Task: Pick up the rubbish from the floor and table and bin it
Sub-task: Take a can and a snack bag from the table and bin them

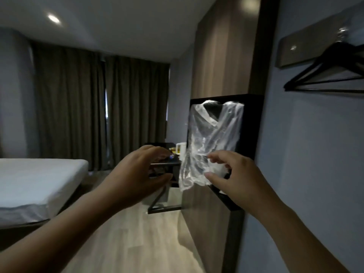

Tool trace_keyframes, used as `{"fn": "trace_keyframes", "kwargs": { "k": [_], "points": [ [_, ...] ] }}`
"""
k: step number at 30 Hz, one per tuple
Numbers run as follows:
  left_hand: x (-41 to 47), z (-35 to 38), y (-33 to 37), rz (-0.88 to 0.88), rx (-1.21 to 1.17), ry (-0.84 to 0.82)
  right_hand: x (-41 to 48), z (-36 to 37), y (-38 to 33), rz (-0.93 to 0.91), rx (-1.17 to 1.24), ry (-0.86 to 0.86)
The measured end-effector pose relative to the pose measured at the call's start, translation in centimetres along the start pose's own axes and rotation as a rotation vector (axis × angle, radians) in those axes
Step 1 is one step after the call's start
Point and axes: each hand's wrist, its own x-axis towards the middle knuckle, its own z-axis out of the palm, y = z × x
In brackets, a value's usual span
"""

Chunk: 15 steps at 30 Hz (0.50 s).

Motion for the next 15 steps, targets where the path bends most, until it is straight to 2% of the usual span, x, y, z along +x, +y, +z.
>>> {"fn": "trace_keyframes", "kwargs": {
  "k": [6,15],
  "points": [
    [-0.5,-4.9,-8.7,-0.093,0.054,0.07,6.8,6.7,-5.9,-0.127,0.03,0.025],
    [2.0,-6.3,-21.9,-0.14,0.109,0.133,16.7,18.4,-7.5,-0.229,0.077,-0.004]
  ]
}}
